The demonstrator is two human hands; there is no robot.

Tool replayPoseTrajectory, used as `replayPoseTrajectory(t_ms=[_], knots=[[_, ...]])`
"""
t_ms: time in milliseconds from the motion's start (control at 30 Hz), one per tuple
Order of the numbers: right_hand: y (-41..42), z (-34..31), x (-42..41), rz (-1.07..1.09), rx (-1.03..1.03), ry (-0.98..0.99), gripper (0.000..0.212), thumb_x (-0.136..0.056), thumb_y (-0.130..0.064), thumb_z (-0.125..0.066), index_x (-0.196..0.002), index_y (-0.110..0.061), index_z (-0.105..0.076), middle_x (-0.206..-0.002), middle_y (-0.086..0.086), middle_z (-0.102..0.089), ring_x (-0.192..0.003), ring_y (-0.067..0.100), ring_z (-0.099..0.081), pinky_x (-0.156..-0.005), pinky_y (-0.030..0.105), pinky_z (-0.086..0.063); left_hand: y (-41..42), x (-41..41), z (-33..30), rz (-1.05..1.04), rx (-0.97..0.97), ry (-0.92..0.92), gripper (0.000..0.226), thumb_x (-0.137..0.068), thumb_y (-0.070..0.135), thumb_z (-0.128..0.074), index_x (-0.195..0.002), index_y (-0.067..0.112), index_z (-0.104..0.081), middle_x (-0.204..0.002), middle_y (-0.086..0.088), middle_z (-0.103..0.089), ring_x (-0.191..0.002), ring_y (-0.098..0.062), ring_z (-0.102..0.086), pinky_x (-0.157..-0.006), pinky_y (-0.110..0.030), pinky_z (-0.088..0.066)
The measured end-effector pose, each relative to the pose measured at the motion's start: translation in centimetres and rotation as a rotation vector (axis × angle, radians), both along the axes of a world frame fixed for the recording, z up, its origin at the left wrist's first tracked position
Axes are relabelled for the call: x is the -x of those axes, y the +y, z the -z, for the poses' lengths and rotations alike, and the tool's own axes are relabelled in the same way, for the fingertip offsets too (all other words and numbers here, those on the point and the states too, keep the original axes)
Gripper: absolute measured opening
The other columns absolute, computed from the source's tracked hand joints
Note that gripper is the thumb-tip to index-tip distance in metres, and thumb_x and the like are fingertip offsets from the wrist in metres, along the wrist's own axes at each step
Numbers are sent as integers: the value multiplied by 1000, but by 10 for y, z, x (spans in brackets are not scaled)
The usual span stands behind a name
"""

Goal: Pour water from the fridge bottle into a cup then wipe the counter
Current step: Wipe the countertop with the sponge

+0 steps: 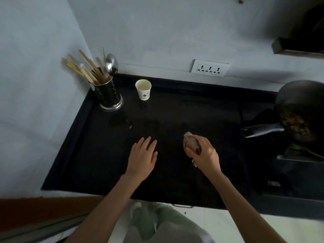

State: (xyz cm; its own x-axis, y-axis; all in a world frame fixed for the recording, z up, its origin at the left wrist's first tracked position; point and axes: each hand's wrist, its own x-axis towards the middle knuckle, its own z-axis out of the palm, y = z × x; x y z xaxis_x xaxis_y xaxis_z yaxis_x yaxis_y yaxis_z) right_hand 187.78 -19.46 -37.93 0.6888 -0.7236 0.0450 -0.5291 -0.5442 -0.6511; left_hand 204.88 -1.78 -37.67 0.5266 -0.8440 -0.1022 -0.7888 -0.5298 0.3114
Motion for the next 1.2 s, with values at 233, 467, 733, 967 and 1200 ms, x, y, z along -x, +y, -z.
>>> replayPoseTrajectory(t_ms=[233,467,733,967,1200], knots=[[-19,-7,-41,193,44,78,53,-83,-33,-71,-131,-25,-49,-125,-5,-54,-105,14,-56,-80,31,-52,-27,-61,6,181,37,-10,47,-99,33,-44,-144,20,-39,-152,-8,-36,-142,-26,-30,-115,-43,-29],[-73,-10,-93,321,25,118,54,-85,-33,-69,-133,-23,-47,-129,-1,-52,-110,20,-55,-85,32,-47,-59,-107,2,263,23,-55,48,-100,33,-42,-146,20,-35,-153,-7,-33,-143,-26,-28,-116,-44,-28],[-139,3,-151,345,21,108,55,-84,-31,-69,-134,-21,-46,-130,3,-50,-113,23,-53,-83,32,-45,-96,-140,14,281,28,-110,48,-97,32,-48,-142,16,-43,-148,-11,-42,-137,-30,-39,-110,-46,-36],[-172,20,-190,273,-24,139,56,-85,-31,-68,-134,-21,-45,-133,4,-47,-115,26,-50,-87,36,-46,-117,-145,28,258,16,-80,48,-99,31,-44,-143,15,-41,-150,-12,-40,-140,-31,-35,-112,-48,-34],[-174,27,-195,194,-101,290,68,-86,-37,-67,-143,-22,-34,-144,8,-35,-128,31,-38,-101,45,-40,-124,-142,30,252,1,-66,49,-99,32,-43,-145,16,-38,-150,-11,-39,-140,-30,-34,-112,-46,-31]])
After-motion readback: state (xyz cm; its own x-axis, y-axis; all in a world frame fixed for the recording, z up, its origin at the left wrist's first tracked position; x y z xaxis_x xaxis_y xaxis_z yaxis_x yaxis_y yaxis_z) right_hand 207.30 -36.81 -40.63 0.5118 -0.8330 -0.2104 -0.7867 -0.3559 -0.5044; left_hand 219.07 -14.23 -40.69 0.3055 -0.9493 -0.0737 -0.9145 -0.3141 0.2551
